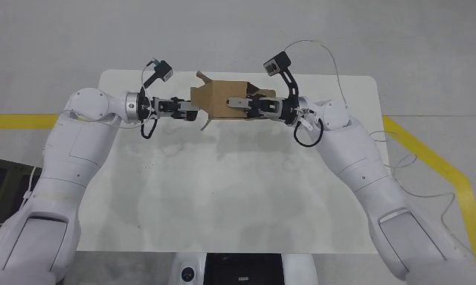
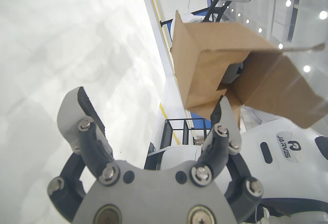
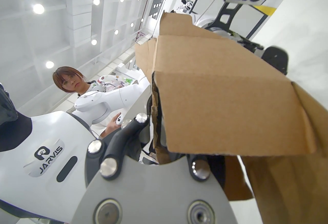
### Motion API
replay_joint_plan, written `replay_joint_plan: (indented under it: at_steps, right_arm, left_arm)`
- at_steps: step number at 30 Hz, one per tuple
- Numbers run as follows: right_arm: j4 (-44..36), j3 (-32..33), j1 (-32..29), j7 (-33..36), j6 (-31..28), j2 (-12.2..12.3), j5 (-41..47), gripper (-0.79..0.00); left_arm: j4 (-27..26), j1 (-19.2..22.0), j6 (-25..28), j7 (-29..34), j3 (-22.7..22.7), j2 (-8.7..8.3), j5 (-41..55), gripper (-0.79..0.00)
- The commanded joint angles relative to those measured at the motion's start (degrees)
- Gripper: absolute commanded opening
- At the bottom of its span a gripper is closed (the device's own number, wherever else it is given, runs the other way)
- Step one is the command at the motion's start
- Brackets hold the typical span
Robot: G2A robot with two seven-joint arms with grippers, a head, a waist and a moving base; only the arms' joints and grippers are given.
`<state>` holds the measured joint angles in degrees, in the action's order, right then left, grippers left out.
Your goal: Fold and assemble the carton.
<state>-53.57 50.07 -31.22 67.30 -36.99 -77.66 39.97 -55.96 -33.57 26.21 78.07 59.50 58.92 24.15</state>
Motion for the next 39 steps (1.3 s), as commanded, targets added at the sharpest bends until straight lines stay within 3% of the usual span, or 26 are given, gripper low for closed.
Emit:
replay_joint_plan:
  at_steps: [1, 11, 23, 39]
  right_arm:
    - [1.1, 0.3, 0.4, -0.8, -0.8, 0.0, -0.6, -0.785]
    - [4.0, -0.7, 2.0, -4.1, -3.5, -1.3, -3.3, -0.785]
    - [3.4, -1.7, 2.1, -2.0, -2.0, -2.0, -4.7, -0.785]
    - [2.0, -2.3, 1.9, -1.8, -1.8, -2.3, -5.2, -0.785]
  left_arm:
    - [-0.7, -0.5, -0.2, 0.2, -0.5, -0.11, -1.6, 0.000]
    - [-5.3, -1.9, -1.5, 1.5, -1.7, -0.49, -1.7, 0.000]
    - [-3.2, -0.4, -1.4, 1.4, -0.5, -0.99, 0.3, 0.000]
    - [-4.7, -0.2, -1.6, 1.6, -2.4, -1.04, 1.6, 0.000]
